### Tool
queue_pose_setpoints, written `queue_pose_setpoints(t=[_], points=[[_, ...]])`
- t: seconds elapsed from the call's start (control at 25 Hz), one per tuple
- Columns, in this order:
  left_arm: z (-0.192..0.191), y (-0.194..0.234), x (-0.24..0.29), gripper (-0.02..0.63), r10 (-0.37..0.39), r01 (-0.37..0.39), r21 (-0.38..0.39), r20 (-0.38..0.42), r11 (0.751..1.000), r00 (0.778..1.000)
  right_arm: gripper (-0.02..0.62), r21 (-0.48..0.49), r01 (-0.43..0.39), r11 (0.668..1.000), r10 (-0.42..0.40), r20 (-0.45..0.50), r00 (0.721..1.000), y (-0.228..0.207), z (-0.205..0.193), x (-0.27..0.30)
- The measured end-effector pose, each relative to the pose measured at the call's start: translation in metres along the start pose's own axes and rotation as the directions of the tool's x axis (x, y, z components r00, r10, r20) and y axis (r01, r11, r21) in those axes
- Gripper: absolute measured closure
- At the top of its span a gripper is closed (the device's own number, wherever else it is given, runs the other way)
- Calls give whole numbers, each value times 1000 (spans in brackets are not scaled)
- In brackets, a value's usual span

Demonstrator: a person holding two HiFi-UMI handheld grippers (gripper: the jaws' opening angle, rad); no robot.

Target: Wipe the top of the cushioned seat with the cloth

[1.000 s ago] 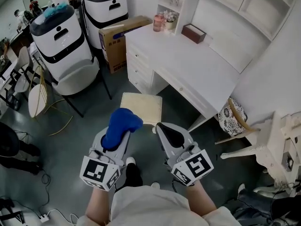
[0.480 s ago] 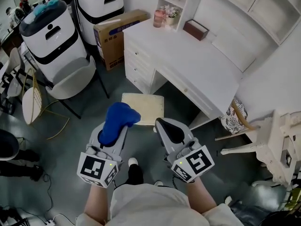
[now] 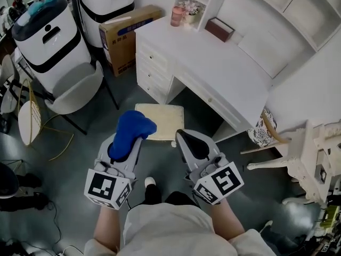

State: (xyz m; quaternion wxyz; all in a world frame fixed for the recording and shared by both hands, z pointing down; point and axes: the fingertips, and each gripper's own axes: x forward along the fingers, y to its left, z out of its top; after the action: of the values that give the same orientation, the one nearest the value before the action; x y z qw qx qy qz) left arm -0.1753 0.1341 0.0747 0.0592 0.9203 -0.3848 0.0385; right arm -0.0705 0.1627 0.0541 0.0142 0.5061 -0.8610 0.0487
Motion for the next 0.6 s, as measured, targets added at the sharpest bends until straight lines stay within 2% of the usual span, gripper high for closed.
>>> queue_pose_setpoints(t=[0.32, 0.6], points=[[-14, 20, 16, 514, -18, 18, -1, -31, 1000, 999, 597, 6, 30, 1000, -30, -9, 1000, -7, -6, 18], [-17, 24, 45, 512, -18, 18, -2, -58, 1000, 998, 597, 25, 43, 999, -43, -28, 999, -34, -11, 25]])
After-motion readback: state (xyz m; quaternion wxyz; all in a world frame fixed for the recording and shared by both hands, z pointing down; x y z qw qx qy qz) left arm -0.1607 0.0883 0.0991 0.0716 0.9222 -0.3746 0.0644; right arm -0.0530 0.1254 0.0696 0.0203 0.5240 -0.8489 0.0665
